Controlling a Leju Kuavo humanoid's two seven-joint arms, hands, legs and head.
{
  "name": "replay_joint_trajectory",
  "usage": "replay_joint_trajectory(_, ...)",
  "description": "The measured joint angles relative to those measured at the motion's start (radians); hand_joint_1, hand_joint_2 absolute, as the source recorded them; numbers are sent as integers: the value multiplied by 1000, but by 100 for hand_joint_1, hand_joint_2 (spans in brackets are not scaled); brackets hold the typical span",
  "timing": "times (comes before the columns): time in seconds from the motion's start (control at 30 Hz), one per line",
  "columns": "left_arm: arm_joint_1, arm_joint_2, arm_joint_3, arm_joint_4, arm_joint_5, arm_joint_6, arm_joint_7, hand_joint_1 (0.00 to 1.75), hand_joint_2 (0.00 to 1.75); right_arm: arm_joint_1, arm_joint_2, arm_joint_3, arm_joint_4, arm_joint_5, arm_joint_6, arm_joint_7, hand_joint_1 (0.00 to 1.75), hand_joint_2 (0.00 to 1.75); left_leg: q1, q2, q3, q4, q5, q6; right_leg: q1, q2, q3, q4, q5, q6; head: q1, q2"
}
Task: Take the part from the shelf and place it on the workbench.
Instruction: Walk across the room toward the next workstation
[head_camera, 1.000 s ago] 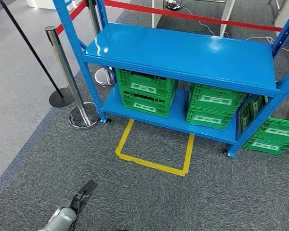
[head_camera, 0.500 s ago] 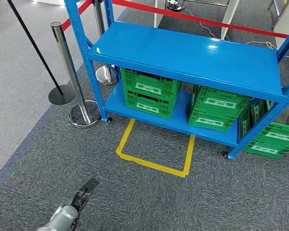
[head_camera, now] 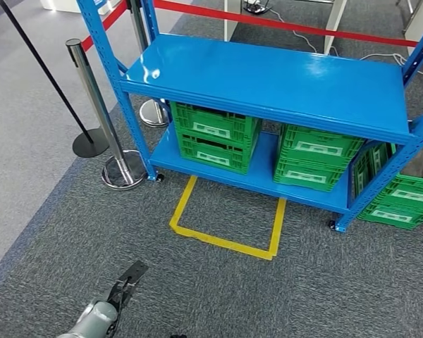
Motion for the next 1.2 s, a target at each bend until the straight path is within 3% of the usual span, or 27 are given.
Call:
replay_joint_trajectory(0.07, -1, 0, 0, 0, 0, 0, 0, 0, 0, 1, 0, 0, 0, 0, 0, 0, 0, 0, -2, 0, 51, -123, 78, 10, 0, 2, 10, 0, -8, 3, 1, 0)
replay_joint_trajectory(0.1, -2, 0, 0, 0, 0, 0, 0, 0, 0, 1, 0, 0, 0, 1, 0, 0, 0, 0, -4, 0, 76, -181, 102, 15, 2, 2, 13, 0, -11, 6, 0, 0)
replay_joint_trajectory(0.17, -4, 0, 0, 0, 0, 0, 0, 0, 0, 1, 0, 0, 0, 1, 1, 0, 0, 0, -9, 0, 100, -239, 104, 24, 4, 2, 11, 0, -16, 14, 1, 0)
replay_joint_trajectory(0.3, -5, 0, 1, 0, -2, 1, -1, 0, 0, 0, 0, -1, 0, 2, 3, 0, 0, 0, -1, 0, 113, -268, 97, 38, 7, 0, -2, 18, -36, 36, 3, 0)
replay_joint_trajectory(0.33, -6, 0, 1, 0, -2, 1, -1, 0, 0, -1, -1, -2, 0, 2, 4, 0, 0, 0, 1, 0, 118, -273, 97, 42, 8, 0, -24, 60, -56, 39, 4, 0)
replay_joint_trajectory(0.4, -7, -1, 1, 0, -2, 0, -2, 0, 0, -7, -1, -2, 0, 1, 4, -1, 0, 0, 0, 1, 122, -274, 93, 50, 8, 0, -96, 193, -107, 44, 6, 0)
replay_joint_trajectory(0.43, -6, -1, 1, 0, -2, 0, -2, 0, 0, -10, -1, -2, 0, 1, 4, -2, 0, 0, -1, 2, 124, -273, 90, 51, 8, -1, -129, 249, -121, 46, 6, 0)
replay_joint_trajectory(0.47, -5, -2, 1, 0, -2, 0, -2, 0, 0, -13, -1, -2, 0, 0, 4, -2, 0, 0, -2, 2, 128, -273, 87, 52, 9, -1, -149, 276, -116, 47, 6, 0)
replay_joint_trajectory(0.5, -4, -2, 2, 0, -2, 0, -2, 0, 0, -14, -1, -2, 0, 0, 4, -2, 0, 0, -2, 1, 133, -273, 84, 52, 9, -1, -148, 262, -90, 47, 6, 0)
replay_joint_trajectory(0.57, -3, -2, 2, 0, -2, 0, -2, 0, 0, -11, -1, -2, 0, 1, 4, -1, 0, 0, -2, -2, 145, -272, 74, 47, 8, -1, -101, 145, -9, 45, 6, 0)
replay_joint_trajectory(0.63, -4, -2, 2, 0, -3, 0, -2, 0, 0, -7, -1, -2, 0, 2, 5, -1, 0, 0, -6, -4, 148, -266, 66, 38, 8, 0, -51, 37, 29, 38, 6, 0)
replay_joint_trajectory(0.8, -6, -2, 3, 0, -4, 0, -2, 0, 0, -5, 0, -3, 0, 3, 7, -2, 0, 0, -8, -2, 138, -244, 49, 15, 5, 2, -26, -1, 19, 9, 0, 0)
replay_joint_trajectory(0.83, -6, -2, 3, 0, -4, 0, -2, 0, 0, -5, 0, -3, 0, 3, 7, -1, 0, 0, -7, -1, 122, -205, 30, 9, 3, 0, -21, -3, 17, 3, -1, 0)
replay_joint_trajectory(0.9, -5, -2, 3, 0, -6, 0, -2, 0, 0, -3, 0, -3, 0, 3, 7, -1, 0, 0, -2, 0, 56, -74, -24, -1, 2, -3, -13, -4, 10, -6, -4, 0)
replay_joint_trajectory(0.97, -1, -2, 3, 0, -6, 0, -2, 0, 0, -2, 0, -3, 0, 3, 7, -1, 0, 0, 0, 0, -4, 27, -44, -4, 3, -1, -5, -4, 3, -9, -4, 0)
replay_joint_trajectory(1.0, 0, -2, 3, 0, -6, 0, -2, 0, 0, -1, 0, -3, 0, 3, 7, -1, 0, 0, 1, 0, -11, 26, -24, -3, 3, 0, 1, -4, -1, -8, -4, 0)
replay_joint_trajectory(1.03, 1, -1, 3, 0, -6, 0, -2, 0, 0, -1, 0, -3, 0, 3, 7, -2, 0, 0, 1, 0, 1, -14, 14, -1, 3, 2, 9, -4, -6, -7, -4, 0)
replay_joint_trajectory(1.1, 0, 0, 3, 0, -6, 0, -2, 0, 0, 0, 0, -3, 0, 4, 7, -2, 0, 0, -3, 0, 52, -146, 95, 9, 5, 3, 23, -4, -18, -1, -3, 0)
replay_joint_trajectory(1.13, -2, 0, 4, 0, -6, 0, -2, 0, 0, 1, 0, -3, 0, 4, 7, -2, 0, 0, -5, 0, 76, -201, 112, 15, 6, 3, 27, -4, -23, 3, -4, 0)
replay_joint_trajectory(1.2, -3, 0, 4, 0, -6, 0, -2, 0, 0, 0, 0, -3, 0, 5, 7, -2, 0, 0, -10, 0, 93, -242, 105, 24, 8, 2, 27, -6, -29, 13, -2, 0)
